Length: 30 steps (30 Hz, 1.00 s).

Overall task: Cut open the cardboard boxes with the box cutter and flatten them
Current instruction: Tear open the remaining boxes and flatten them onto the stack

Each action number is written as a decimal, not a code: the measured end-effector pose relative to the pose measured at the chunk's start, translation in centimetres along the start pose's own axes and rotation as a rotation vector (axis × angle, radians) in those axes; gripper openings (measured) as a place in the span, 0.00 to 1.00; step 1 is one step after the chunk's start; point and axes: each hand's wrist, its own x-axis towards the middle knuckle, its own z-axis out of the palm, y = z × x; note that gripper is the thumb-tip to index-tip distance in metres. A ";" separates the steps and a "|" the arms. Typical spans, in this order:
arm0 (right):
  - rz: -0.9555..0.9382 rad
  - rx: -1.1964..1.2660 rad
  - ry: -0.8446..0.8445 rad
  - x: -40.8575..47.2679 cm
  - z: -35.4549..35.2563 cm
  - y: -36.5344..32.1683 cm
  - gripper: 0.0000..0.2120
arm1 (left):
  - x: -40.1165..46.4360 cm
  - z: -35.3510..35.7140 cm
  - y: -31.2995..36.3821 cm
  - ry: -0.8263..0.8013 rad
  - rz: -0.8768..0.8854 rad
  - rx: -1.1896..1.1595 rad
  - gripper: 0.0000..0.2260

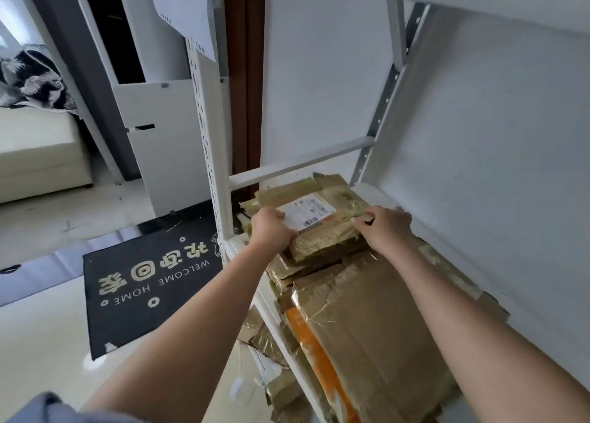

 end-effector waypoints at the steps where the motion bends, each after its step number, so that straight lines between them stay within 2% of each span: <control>1: -0.016 -0.095 -0.036 0.3 0.4 0.0 0.23 | 0.3 0.1 -0.7 -0.011 -0.025 0.044 0.25; 6: -0.209 -0.404 -0.107 1.0 2.0 -1.0 0.24 | 0.4 0.4 -3.9 -0.055 -0.046 0.189 0.26; 11: -0.240 -0.695 -0.288 2.0 2.4 -2.1 0.28 | -0.2 1.8 -3.8 -0.031 0.063 0.469 0.16; 14: -0.227 -0.585 -0.381 2.8 2.7 -2.4 0.23 | 0.0 2.1 -4.0 0.029 0.203 0.820 0.16; 15: -0.230 -0.513 -0.391 2.9 2.8 -2.2 0.22 | 0.4 2.1 -4.3 0.031 0.258 0.869 0.18; 19: -0.268 -0.354 -0.419 2.7 3.2 -1.7 0.28 | 1.7 1.1 -5.5 -0.124 0.278 0.805 0.28; 23: -0.277 -0.547 -0.477 3.4 4.1 -2.6 0.27 | 2.8 0.8 -6.0 -0.227 0.249 0.763 0.31; 27: -0.203 -0.523 -0.554 3.3 4.0 -3.2 0.34 | 2.7 0.2 -5.8 -0.208 0.268 0.744 0.29; 30: -0.156 -0.412 -0.486 2.2 3.2 -2.6 0.33 | 1.7 -0.2 -5.2 -0.121 0.337 0.654 0.20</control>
